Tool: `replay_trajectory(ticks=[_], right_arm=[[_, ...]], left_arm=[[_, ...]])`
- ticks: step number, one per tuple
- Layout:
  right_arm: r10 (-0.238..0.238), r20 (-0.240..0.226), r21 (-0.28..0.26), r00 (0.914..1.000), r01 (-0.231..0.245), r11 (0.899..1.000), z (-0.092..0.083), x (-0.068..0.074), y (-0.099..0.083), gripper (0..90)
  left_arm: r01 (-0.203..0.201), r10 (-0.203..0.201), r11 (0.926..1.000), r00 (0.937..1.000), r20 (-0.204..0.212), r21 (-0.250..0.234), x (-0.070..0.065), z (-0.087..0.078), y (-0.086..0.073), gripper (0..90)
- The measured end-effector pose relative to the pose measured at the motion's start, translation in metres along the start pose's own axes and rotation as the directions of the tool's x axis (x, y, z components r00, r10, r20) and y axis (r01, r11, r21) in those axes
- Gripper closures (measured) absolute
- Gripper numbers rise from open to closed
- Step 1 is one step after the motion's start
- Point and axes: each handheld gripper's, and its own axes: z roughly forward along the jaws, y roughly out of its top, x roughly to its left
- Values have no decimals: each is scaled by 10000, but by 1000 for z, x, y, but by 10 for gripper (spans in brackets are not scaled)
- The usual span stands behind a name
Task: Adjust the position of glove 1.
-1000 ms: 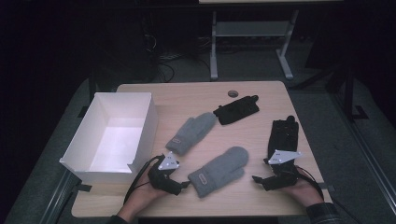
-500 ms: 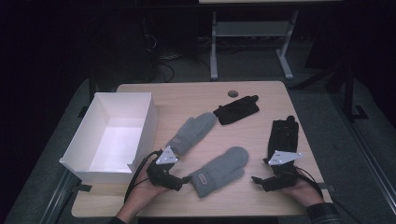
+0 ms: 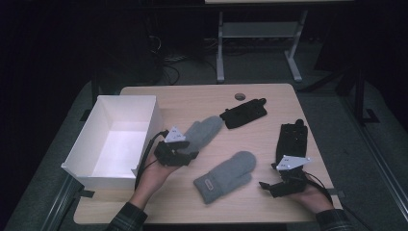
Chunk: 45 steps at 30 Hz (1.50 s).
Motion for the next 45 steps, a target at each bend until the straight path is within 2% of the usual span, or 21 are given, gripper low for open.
replay_trajectory(ticks=[3, 4, 5, 7, 11, 12, 17, 18, 20, 21, 22, 27, 28, 29, 34, 35, 36, 38, 41, 44, 45], right_arm=[[1, 12, -3, 10000, -1, 10000, 0, 0, 0, 136], [19, 8, -5, 10000, -19, 10000, 0, 0, 0, 136], [7, 8, -1, 10000, -7, 10000, 0, 0, 0, 136], [9, 6, 1, 10000, -9, 10000, 0, 0, 0, 136], [27, 7, -6, 10000, -27, 10000, 0, 0, 0, 136], [58, 1, -13, 10000, -58, 10000, 0, 0, 0, 137], [118, 0, 2, 9999, -118, 9999, 0, 1, 0, 136], [119, -5, 3, 9999, -119, 9999, 0, 1, 0, 137], [121, -3, 4, 9999, -121, 9999, 0, 1, 0, 137], [118, -4, 2, 9999, -118, 9999, 0, 1, 0, 136], [118, -4, 2, 9999, -118, 9999, 0, 1, 0, 136], [91, 3, 15, 10000, -91, 10000, 1, 0, 1, 136], [70, 10, 6, 10000, -70, 10000, 1, 0, 1, 137], [70, 10, 1, 10000, -70, 10000, 1, 0, 1, 137], [67, 16, -1, 10000, -67, 10000, 1, 0, 1, 137], [69, 16, 1, 10000, -69, 10000, 1, 0, 1, 137], [63, 15, 1, 10000, -63, 10000, 1, 0, 1, 137], [56, 15, -7, 10000, -56, 10000, 1, 0, 1, 137], [65, 16, 0, 10000, -65, 10000, 1, 0, 1, 137], [65, 15, 0, 10000, -65, 10000, 1, 0, 1, 137], [65, 15, 0, 10000, -65, 10000, 1, 0, 1, 137]], left_arm=[[93, -83, 9996, 9993, -362, 263, 11, 15, 9, 702], [93, -83, 9996, 9993, -362, 263, 11, 15, 9, 762], [222, -208, 9984, 9994, -284, 521, 18, 24, 13, 824], [299, -280, 9977, 9991, -319, 606, 21, 28, 16, 892], [518, -498, 9972, 9980, -379, 539, 31, 43, 27, 893], [383, -334, 9965, 9973, -658, 746, 36, 52, 32, 893], [442, -356, 9942, 9954, -885, 979, 48, 69, 36, 892], [608, -515, 9901, 9958, -756, 1263, 51, 77, 33, 893], [645, -559, 9886, 9962, -661, 1361, 52, 81, 31, 893], [586, -505, 9850, 9973, -538, 1621, 51, 85, 27, 894], [586, -505, 9850, 9973, -538, 1621, 51, 85, 27, 895], [545, -553, 9855, 9985, 5, 1606, 43, 86, 22, 896], [404, -429, 9849, 9990, 116, 1685, 42, 85, 21, 896], [326, -388, 9862, 9986, 355, 1621, 36, 85, 21, 896], [280, -402, 9886, 9960, 802, 1478, 24, 85, 20, 895], [134, -270, 9885, 9956, 893, 1504, 21, 85, 20, 895], [59, -195, 9887, 9957, 902, 1496, 20, 84, 21, 894], [184, -288, 9923, 9960, 841, 1223, 23, 78, 25, 875], [308, -346, 9949, 9987, 383, 959, 34, 68, 30, 832], [984, -1010, 9915, 9945, 275, 855, 52, 65, 29, 744], [984, -1010, 9915, 9945, 275, 855, 52, 65, 29, 713]])
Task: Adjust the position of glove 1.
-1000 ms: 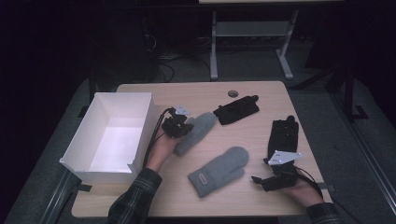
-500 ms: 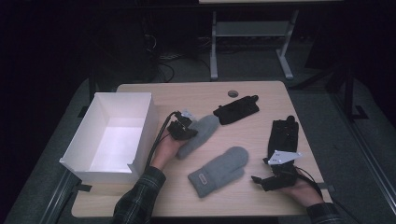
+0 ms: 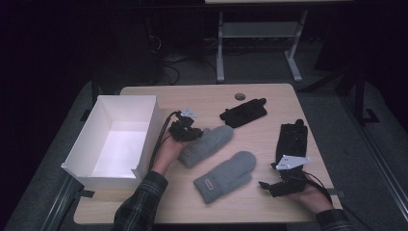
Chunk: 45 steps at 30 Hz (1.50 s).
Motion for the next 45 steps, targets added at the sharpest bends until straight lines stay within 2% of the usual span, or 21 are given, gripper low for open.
replay_trajectory(ticks=[4, 9, 11, 12, 13, 15, 17, 19, 20, 23, 28, 32, 35, 37, 40, 41, 45], right_arm=[[0, -1, 1, 10000, 0, 10000, 0, 0, 0, 136], [4, 2, -2, 10000, -4, 10000, 0, 0, 0, 137], [-3, -3, 1, 10000, 3, 10000, 0, 0, 0, 137], [-23, -5, -4, 10000, 23, 10000, 0, 0, 0, 137], [-28, -8, -7, 10000, 28, 10000, 0, 0, 0, 137], [-29, -8, -5, 10000, 29, 10000, 0, 0, 0, 137], [-24, -10, -4, 10000, 24, 10000, 0, 0, 0, 137], [-28, -11, -6, 10000, 28, 10000, 0, 0, 0, 137], [-30, -8, -7, 10000, 30, 10000, 0, 0, 0, 137], [-29, -9, -5, 10000, 29, 10000, 0, 0, 0, 137], [-30, -13, -6, 10000, 30, 10000, 0, 0, 0, 137], [-41, -19, -7, 10000, 41, 10000, 0, 0, 0, 137], [-37, -11, -8, 10000, 37, 10000, 0, 0, 0, 137], [-34, -12, -8, 10000, 34, 10000, 0, 0, 0, 137], [-37, -11, -5, 10000, 37, 10000, 0, 0, 0, 137], [-37, -11, -5, 10000, 37, 10000, 0, 0, 0, 137], [-34, -15, -6, 10000, 34, 10000, 0, 0, 0, 137]], left_arm=[[483, -486, 9987, 9987, 176, 180, 10, 9, -6, 651], [361, -359, 9974, 9993, -48, 616, 12, 19, -10, 632], [372, -372, 9970, 9993, -9, 675, 13, 22, -12, 634], [599, -609, 9957, 9981, 120, 709, 13, 24, -13, 654], [602, -632, 9949, 9974, 348, 809, 13, 26, -14, 684], [564, -607, 9946, 9970, 472, 875, 11, 27, -14, 758], [653, -700, 9935, 9964, 479, 937, 11, 26, -13, 792], [536, -587, 9930, 9972, 460, 1054, 10, 25, -12, 840], [625, -674, 9934, 9965, 485, 965, 10, 24, -11, 840], [461, -504, 9952, 9976, 480, 866, 10, 16, -5, 860], [75, -77, 9993, 10000, 42, 365, 7, -6, 9, 867], [-274, 274, 9996, 9986, -460, -4, 3, -22, 19, 868], [-493, 487, 9987, 9972, -575, -87, -4, -26, 22, 867], [-615, 609, 9981, 9968, -511, -105, -9, -26, 21, 867], [-739, 735, 9970, 9971, -182, -226, -22, -23, 19, 855], [-739, 735, 9970, 9971, -182, -226, -22, -23, 19, 852], [-729, 742, 9966, 9967, 342, -372, -32, -22, 17, 851]])
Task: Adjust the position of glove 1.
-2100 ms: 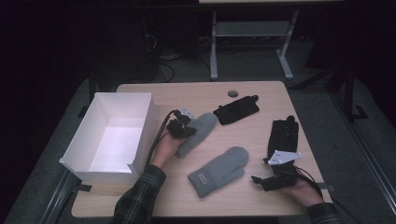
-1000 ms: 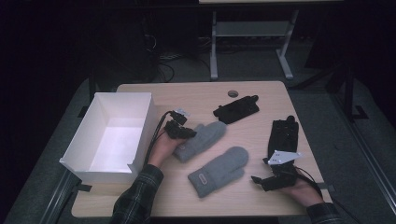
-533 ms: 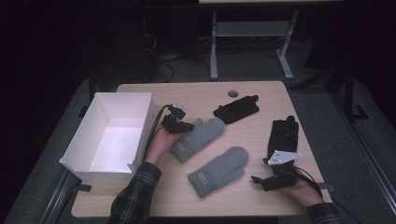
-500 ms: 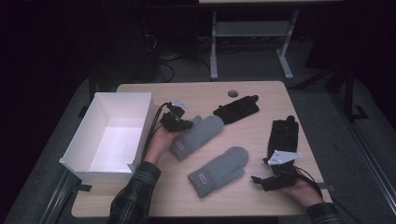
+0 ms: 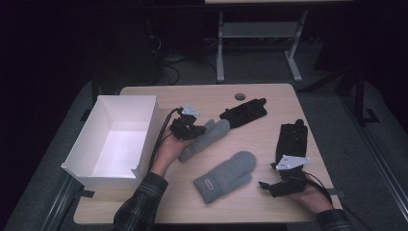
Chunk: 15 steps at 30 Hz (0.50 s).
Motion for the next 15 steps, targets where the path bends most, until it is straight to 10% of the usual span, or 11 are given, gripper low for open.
replay_trajectory(ticks=[15], right_arm=[[1, 1, 0, 10000, -1, 10000, 0, 0, 0, 136]], left_arm=[[-241, 248, 9997, 9961, 841, -97, -17, 3, -6, 729]])
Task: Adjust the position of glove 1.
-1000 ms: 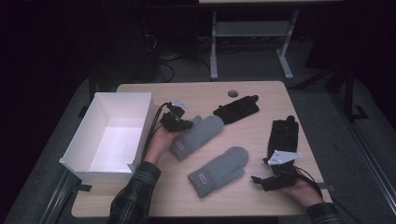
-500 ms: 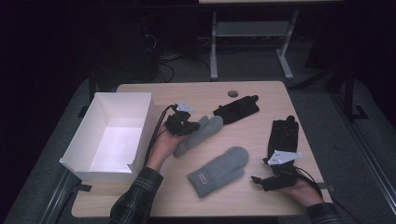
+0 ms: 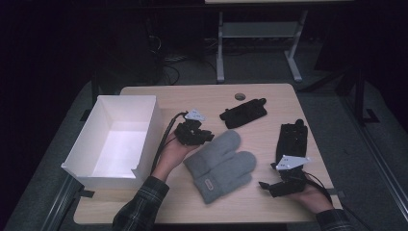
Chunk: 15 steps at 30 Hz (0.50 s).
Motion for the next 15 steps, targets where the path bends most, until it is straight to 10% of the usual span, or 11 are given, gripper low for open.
replay_trajectory(ticks=[15], right_arm=[[-21, 1, -5, 10000, 21, 10000, 0, 0, 0, 137]], left_arm=[[-744, 767, 9939, 9967, -255, 809, -9, 30, -17, 577]])
